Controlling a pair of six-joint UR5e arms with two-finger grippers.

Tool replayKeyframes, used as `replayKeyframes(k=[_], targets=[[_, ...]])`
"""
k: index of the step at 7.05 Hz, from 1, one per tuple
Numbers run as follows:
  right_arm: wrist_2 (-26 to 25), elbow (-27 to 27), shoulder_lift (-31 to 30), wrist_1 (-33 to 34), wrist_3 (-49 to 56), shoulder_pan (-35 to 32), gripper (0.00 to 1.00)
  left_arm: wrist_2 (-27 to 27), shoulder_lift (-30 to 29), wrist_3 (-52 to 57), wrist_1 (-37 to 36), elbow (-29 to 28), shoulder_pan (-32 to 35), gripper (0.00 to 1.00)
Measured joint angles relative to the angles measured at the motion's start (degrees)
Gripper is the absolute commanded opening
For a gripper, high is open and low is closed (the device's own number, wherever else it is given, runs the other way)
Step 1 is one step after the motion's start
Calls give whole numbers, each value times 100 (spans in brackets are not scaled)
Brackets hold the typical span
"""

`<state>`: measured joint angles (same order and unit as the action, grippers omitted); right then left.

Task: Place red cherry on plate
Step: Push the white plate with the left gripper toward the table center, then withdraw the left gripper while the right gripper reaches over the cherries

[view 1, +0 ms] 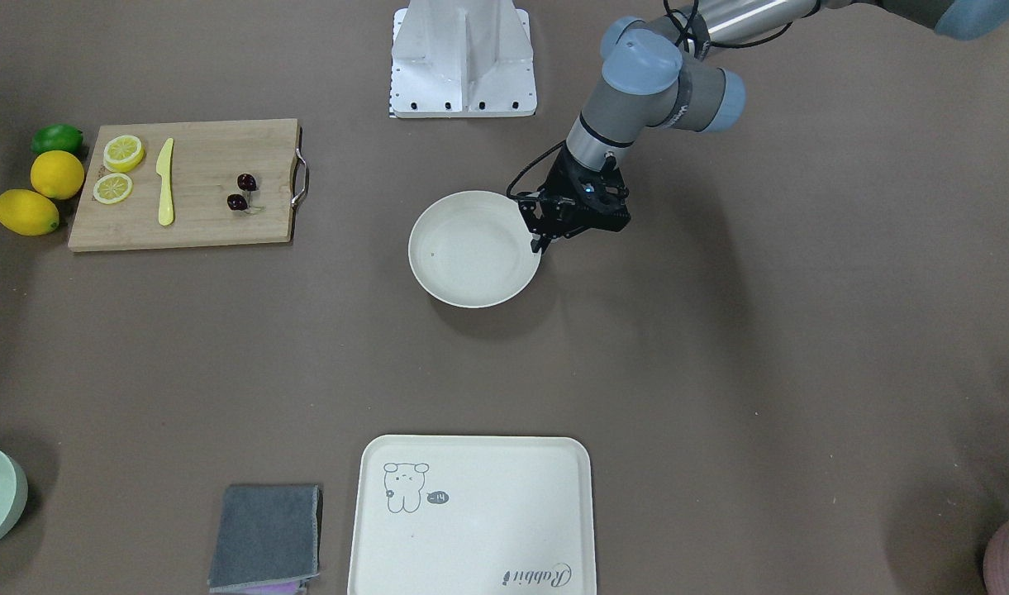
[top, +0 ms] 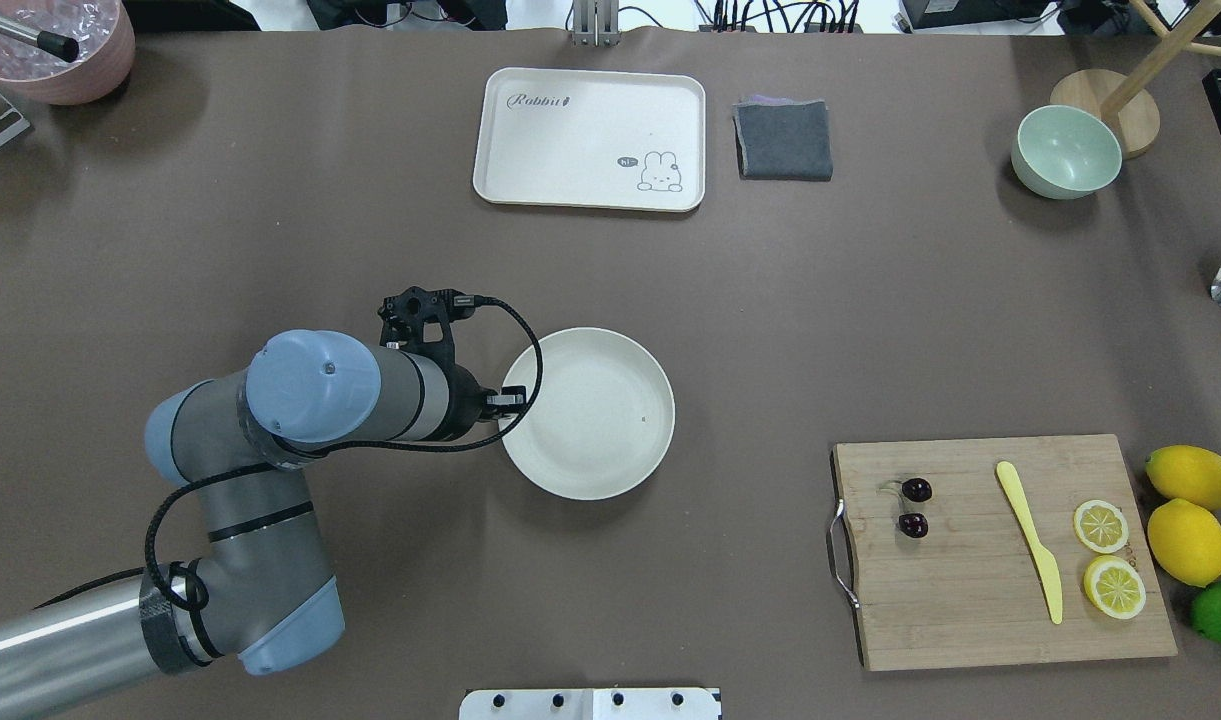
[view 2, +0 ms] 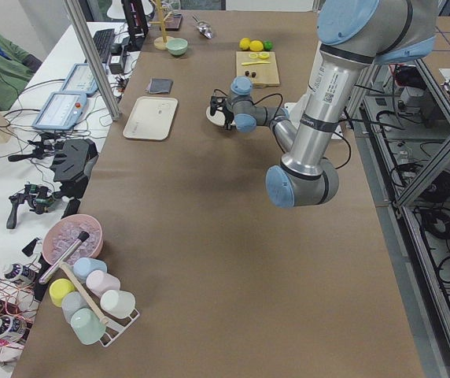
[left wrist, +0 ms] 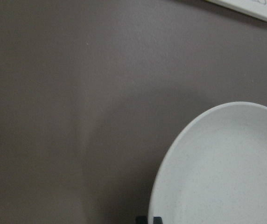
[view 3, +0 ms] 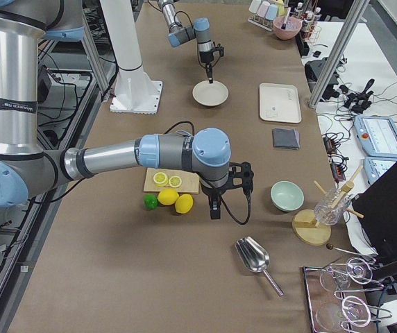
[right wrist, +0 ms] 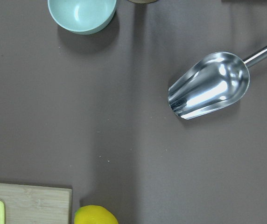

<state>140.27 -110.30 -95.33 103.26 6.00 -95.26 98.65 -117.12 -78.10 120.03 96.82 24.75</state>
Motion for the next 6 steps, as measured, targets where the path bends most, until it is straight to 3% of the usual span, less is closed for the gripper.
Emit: replayKeyframes(k=[2,6], targets=[[35,-454,173,1,-790,460,100,-77,5,-5,-5,-91,-108,97],[39,-1274,787,-352,-3135,1936,100,-112,4,28,7,71,364,98]])
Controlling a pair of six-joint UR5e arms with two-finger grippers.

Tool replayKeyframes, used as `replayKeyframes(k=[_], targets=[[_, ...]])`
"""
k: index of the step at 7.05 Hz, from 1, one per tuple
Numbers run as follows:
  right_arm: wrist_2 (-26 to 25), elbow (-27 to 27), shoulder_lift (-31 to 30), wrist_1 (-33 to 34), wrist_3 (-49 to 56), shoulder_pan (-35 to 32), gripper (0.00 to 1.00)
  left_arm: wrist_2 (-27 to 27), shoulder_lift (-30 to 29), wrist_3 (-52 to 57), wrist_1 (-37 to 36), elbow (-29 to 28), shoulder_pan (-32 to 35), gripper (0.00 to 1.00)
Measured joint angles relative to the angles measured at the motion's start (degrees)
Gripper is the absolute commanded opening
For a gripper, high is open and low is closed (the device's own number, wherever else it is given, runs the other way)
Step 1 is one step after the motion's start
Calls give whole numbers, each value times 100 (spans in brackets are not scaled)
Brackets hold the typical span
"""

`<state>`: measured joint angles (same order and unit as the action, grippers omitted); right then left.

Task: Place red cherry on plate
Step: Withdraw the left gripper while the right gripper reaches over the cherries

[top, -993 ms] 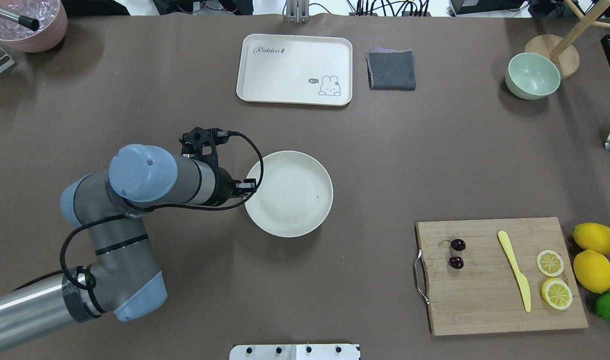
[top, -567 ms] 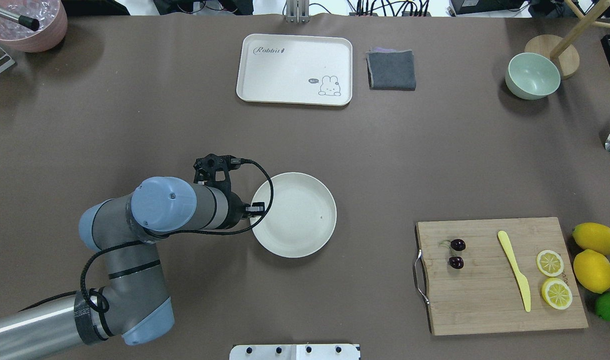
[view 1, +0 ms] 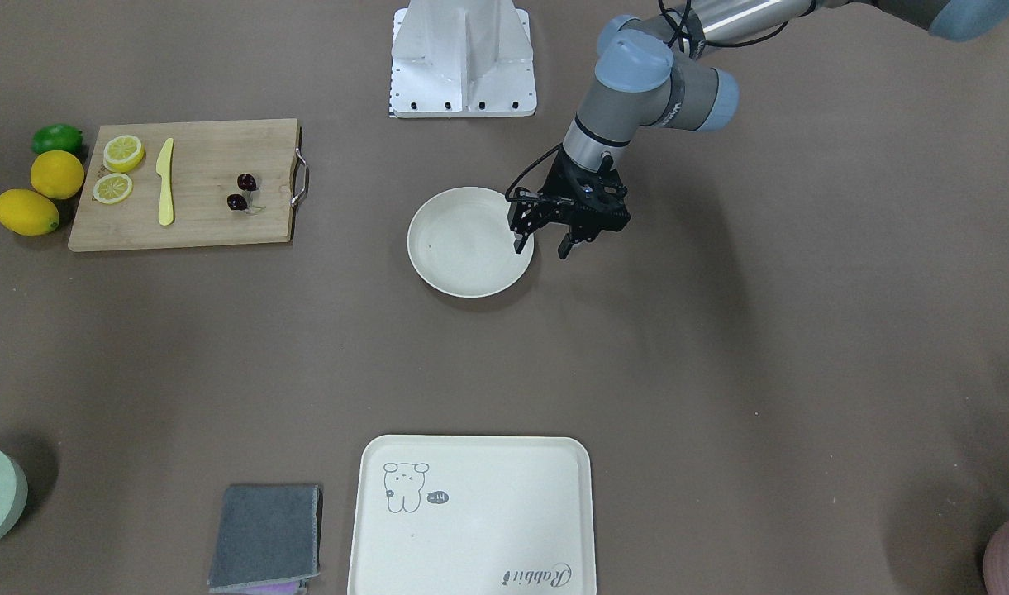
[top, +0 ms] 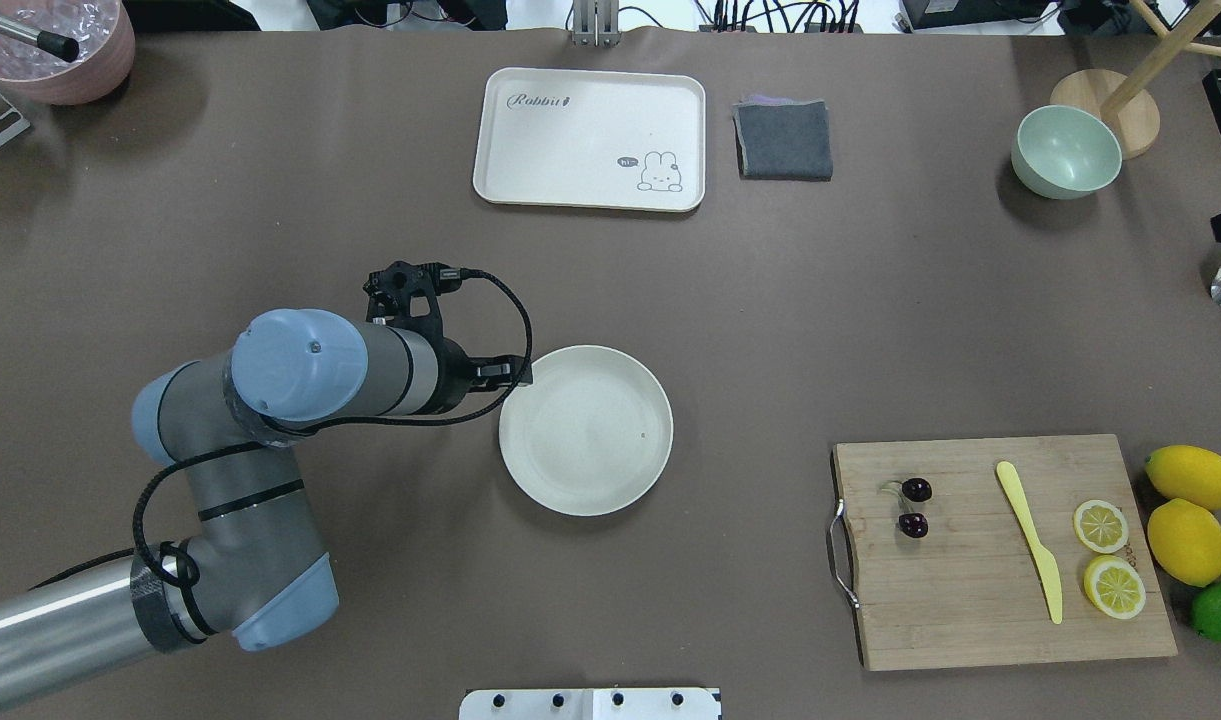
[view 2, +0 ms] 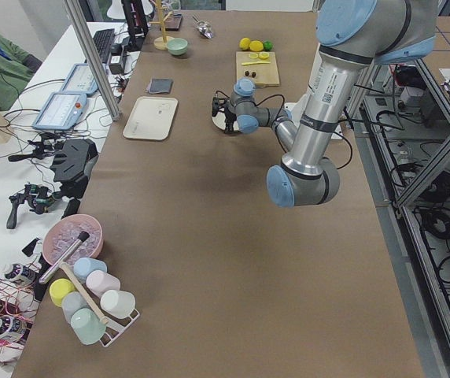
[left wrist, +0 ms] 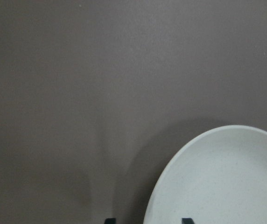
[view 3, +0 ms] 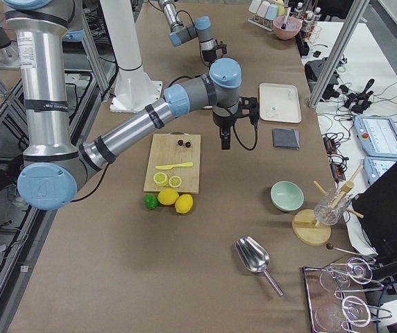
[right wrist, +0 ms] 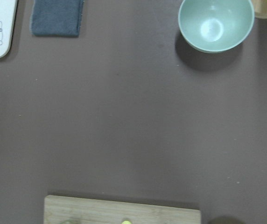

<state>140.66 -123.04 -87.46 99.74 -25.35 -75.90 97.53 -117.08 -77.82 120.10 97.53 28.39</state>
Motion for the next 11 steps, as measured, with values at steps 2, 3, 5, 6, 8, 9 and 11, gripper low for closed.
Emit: replayKeyframes(k=[2,3,5,6,8,9,11], targets=[[-382,-141,-28,-1029,-1710,1062,100,7,36,70,-3,28,391,98],[-903,-151,-150,-1582,-2651,1780,100,10,48,84,-14,18,535,98],[-1905,-110,-551,-2358,-3781,2999,100,-13,64,297,-15,-85,675,98],[-2281,-44,-620,-2498,-4144,3469,99,-45,68,549,-14,-112,707,98],[-2725,440,-647,-3113,-4502,4072,99,-100,101,721,-13,-126,724,98],[-2851,719,-654,-3472,-4608,4230,98,-113,149,736,-13,-129,723,98],[-3035,932,-651,-3681,-4666,4483,93,-120,194,742,-11,-128,725,98]])
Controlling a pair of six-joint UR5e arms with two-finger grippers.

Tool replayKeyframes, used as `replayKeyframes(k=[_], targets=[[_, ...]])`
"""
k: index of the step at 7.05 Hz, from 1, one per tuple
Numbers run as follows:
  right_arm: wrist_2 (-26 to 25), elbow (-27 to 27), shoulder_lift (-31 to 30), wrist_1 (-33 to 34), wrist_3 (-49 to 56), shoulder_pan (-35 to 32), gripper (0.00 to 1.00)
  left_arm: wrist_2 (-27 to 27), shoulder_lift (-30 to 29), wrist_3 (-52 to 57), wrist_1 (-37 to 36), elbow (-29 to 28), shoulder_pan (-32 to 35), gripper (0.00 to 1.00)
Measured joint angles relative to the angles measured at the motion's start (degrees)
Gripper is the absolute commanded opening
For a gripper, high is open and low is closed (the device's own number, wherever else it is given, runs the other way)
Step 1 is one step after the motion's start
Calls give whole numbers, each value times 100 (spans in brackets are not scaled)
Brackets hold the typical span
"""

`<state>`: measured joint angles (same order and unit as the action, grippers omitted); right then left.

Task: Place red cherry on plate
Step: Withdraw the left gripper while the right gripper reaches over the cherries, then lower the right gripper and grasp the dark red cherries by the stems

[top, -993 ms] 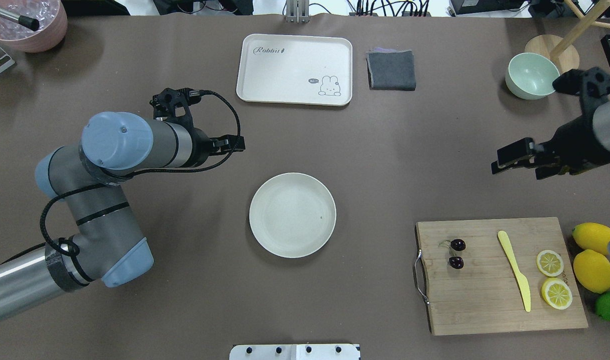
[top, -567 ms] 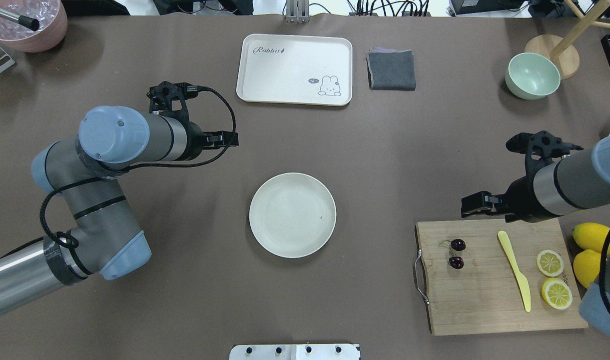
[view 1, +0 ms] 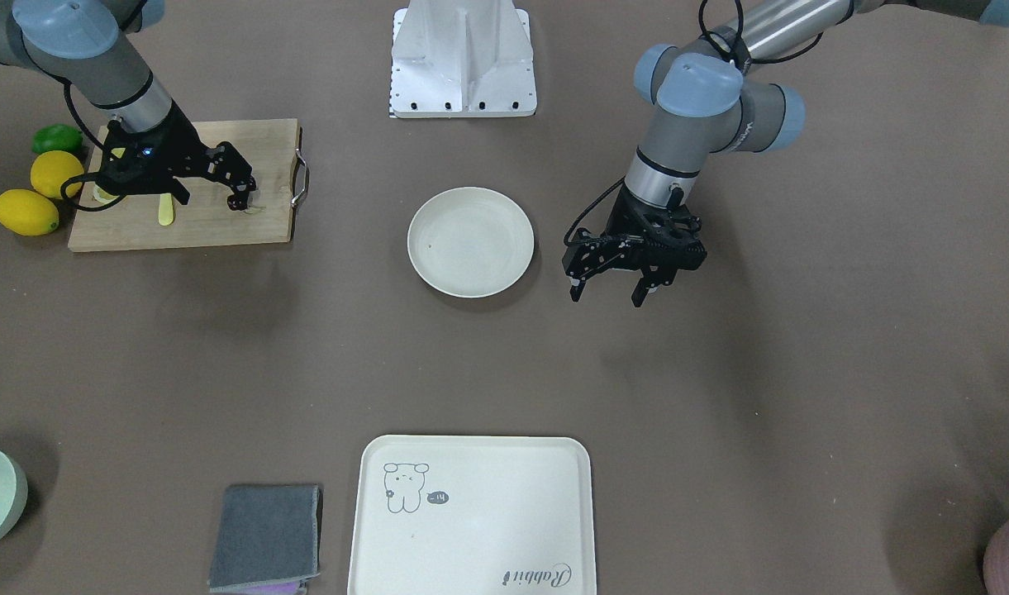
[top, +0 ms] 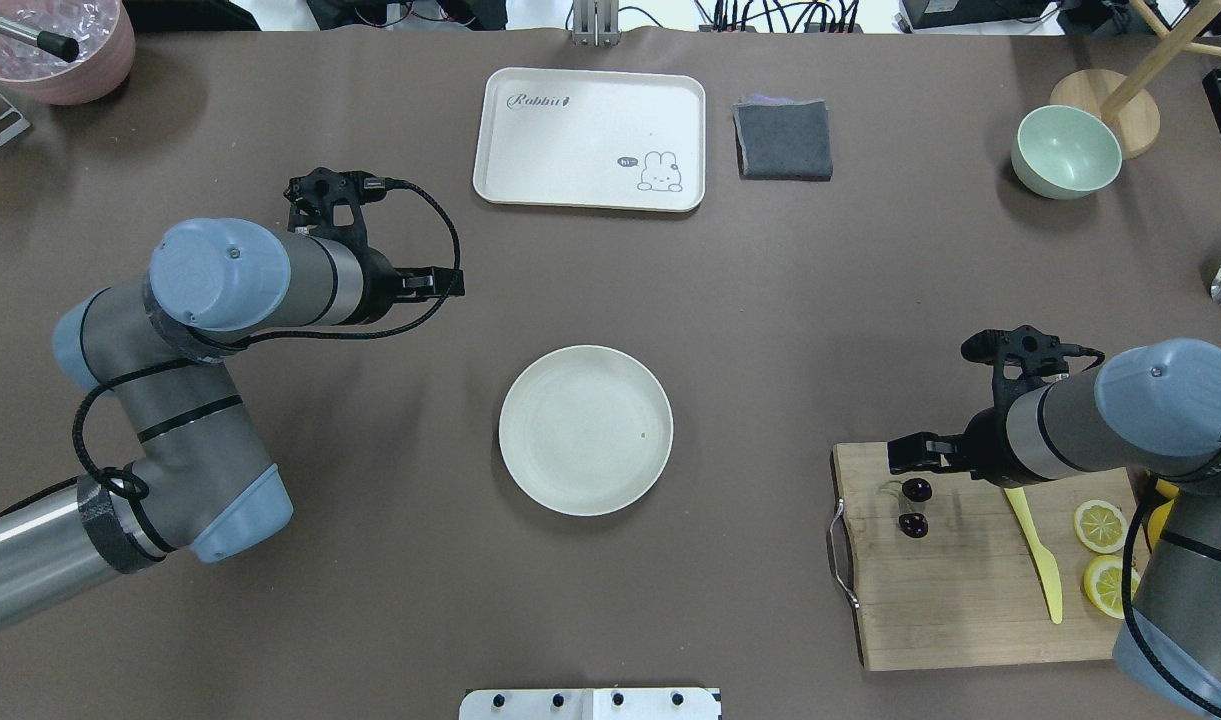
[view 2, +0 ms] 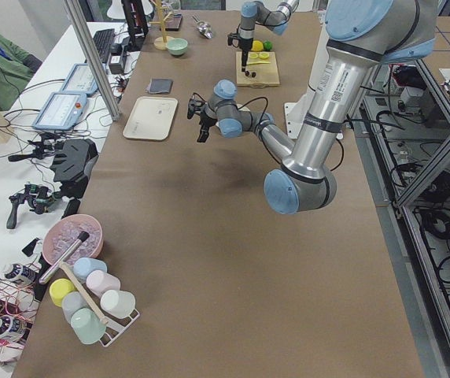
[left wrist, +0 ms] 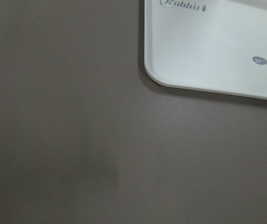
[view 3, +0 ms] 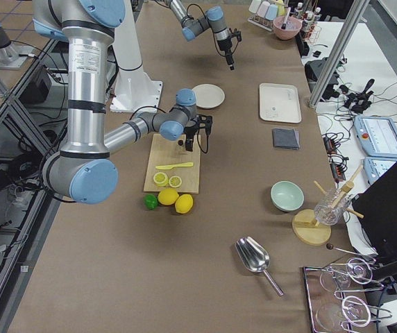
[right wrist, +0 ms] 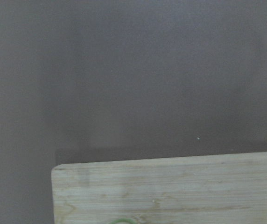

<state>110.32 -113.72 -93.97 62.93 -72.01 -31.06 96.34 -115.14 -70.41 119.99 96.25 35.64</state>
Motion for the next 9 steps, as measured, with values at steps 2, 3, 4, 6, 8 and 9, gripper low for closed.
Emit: replayKeyframes(k=[2,3,4,6,8,9], targets=[[-197,42,-12,-16,-6,254,75,-1,0,-1,6,6,3,98],[-231,41,-22,-15,-6,291,64,1,-4,-5,9,7,3,98],[-239,33,-28,-12,-6,277,51,5,-7,-9,13,13,-1,98],[-228,10,-33,-4,-6,186,4,8,-4,-18,15,20,-4,98],[-267,39,-31,12,-6,191,0,2,10,-25,15,9,-14,98],[-291,47,-22,17,-6,208,0,0,14,-25,15,4,-18,98]])
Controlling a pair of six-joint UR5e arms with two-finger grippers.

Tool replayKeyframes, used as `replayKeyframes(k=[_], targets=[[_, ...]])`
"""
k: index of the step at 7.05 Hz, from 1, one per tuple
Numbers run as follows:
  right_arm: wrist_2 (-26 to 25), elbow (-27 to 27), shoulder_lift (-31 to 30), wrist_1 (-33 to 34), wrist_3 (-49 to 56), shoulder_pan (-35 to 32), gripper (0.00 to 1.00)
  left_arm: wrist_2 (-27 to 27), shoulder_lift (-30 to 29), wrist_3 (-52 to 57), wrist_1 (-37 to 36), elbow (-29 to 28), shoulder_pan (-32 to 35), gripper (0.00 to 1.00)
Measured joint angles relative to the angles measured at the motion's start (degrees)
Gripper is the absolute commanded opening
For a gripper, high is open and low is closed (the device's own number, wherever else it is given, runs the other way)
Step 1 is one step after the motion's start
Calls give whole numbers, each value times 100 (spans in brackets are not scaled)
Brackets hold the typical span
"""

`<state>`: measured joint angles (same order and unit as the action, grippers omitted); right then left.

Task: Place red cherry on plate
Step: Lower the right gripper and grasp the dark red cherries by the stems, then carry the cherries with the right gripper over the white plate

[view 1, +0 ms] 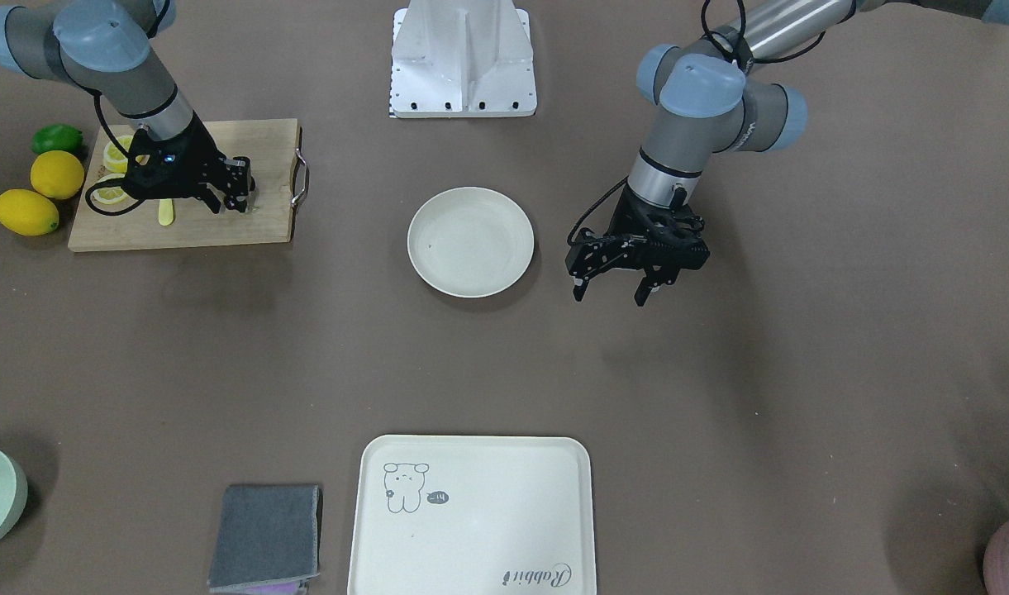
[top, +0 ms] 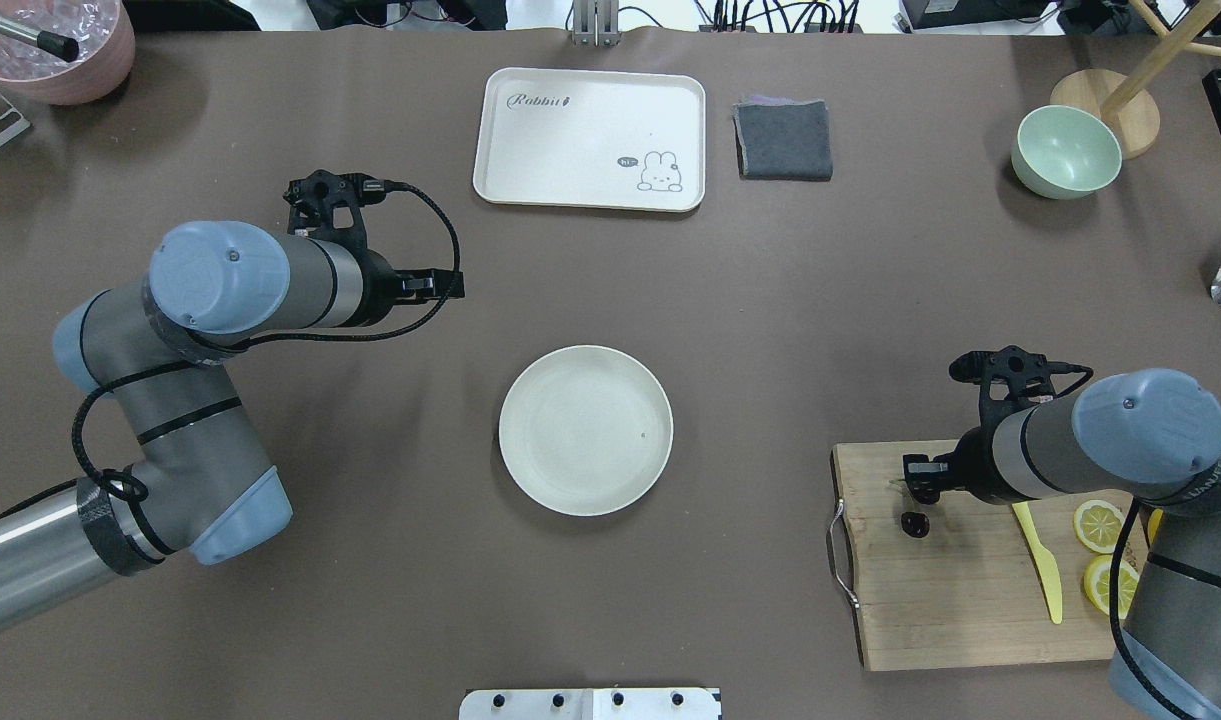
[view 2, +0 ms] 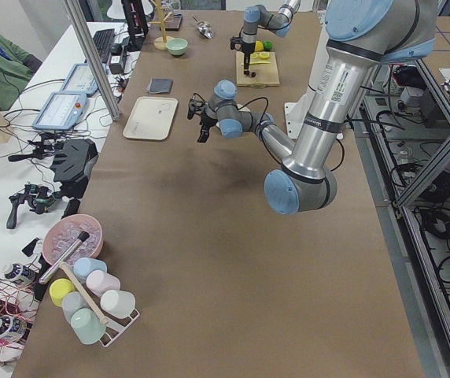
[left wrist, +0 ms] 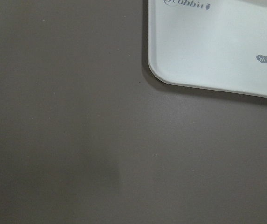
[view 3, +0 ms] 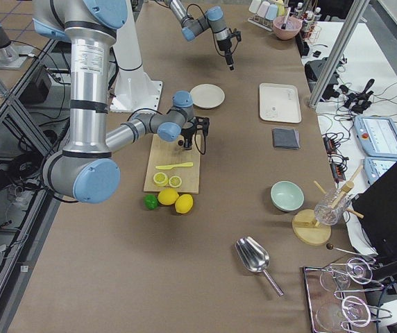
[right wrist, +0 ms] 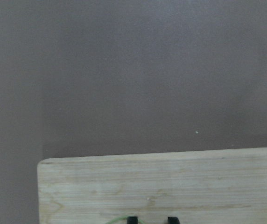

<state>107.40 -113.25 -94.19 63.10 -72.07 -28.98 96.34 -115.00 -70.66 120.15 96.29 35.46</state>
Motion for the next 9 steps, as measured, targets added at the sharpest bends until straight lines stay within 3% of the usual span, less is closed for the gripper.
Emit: replayKeyframes(k=[2,5,7,9], targets=[[69,-77,42,17,2,-147,0,-1,4,0,0,-3,-4,98],[736,-458,296,194,1,-703,0,-1,16,0,0,3,6,98],[777,-390,1153,603,-59,-701,0,-49,44,0,0,4,10,98],[622,76,2377,1099,-436,-495,0,-220,123,8,11,-13,6,98]])
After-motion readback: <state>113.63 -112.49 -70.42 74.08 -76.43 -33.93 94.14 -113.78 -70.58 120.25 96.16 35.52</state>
